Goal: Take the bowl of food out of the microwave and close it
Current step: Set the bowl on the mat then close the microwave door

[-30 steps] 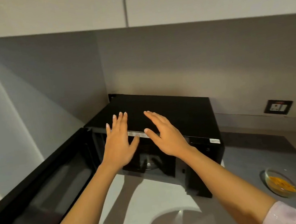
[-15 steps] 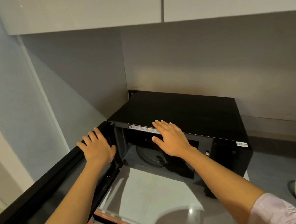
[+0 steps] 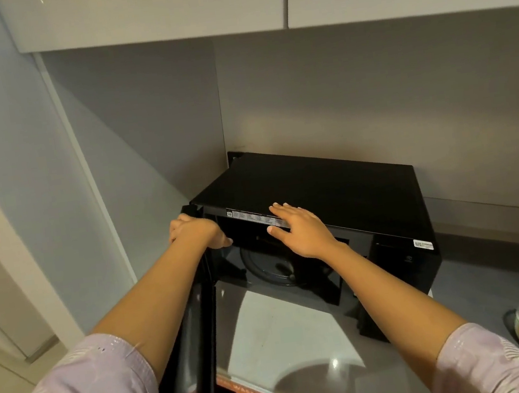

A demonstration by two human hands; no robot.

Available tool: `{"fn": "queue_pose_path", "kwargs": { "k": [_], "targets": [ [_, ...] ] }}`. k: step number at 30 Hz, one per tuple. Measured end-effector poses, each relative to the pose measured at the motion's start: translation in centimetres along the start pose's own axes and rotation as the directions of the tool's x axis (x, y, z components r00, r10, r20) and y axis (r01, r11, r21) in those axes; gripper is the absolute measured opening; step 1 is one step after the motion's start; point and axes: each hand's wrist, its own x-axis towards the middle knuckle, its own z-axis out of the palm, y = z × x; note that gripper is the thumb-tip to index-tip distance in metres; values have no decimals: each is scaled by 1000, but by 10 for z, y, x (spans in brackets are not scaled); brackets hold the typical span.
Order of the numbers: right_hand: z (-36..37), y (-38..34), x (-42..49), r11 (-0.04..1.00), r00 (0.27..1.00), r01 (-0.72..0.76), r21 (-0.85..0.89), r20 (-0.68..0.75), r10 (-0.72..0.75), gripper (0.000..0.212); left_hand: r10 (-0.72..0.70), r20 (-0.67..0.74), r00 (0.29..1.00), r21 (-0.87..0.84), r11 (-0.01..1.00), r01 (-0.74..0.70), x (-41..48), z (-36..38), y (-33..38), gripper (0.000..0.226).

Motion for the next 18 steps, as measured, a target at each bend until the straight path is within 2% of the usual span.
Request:
{"fn": "queue_pose_path", "kwargs": {
  "k": [5, 9, 11, 14, 18],
  "targets": [
    [-13, 0, 1, 991, 989, -61, 122, 140, 44, 63, 76, -129, 989, 33, 997, -72, -19, 7, 19, 106],
    [-26, 1, -1, 966, 966, -135, 220, 248, 79, 66, 63, -86, 994, -286, 954, -85, -28, 15, 32, 112],
    [-31, 5, -2, 953, 948, -185, 241, 299, 109, 72, 128, -146, 981, -327, 929, -170, -29, 18, 41, 106],
    [-36, 11, -5, 949, 927, -222, 225, 350, 134, 79, 284, -260, 923, -296, 886, -356, -28, 22, 51, 94],
    [-47, 14, -13, 953, 928, -204, 224, 355, 115, 82, 518, -391, 761, -151, 780, -608, -18, 28, 62, 77]
  ]
}}
